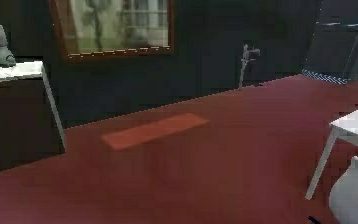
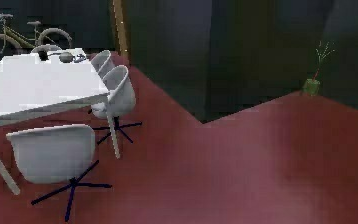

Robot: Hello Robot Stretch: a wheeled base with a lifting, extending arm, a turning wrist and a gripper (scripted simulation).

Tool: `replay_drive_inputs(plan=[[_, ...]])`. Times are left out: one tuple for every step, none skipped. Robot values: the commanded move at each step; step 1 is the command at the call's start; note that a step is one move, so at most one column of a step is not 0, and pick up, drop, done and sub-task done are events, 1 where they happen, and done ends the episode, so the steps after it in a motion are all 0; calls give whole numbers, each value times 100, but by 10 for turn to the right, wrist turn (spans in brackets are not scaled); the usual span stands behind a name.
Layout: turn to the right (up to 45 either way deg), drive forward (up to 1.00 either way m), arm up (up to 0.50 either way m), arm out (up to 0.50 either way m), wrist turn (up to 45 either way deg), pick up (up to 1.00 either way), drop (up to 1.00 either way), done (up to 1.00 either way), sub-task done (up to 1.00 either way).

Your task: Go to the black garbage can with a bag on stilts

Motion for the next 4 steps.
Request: replay_drive_inputs(plan=[[150,0,0,0,0,0,0,0,0],[0,100,0,0,0,0,0,0,0],[30,0,0,0,0,0,0,0,0],[0,75,0,0,0,0,0,0,0]])
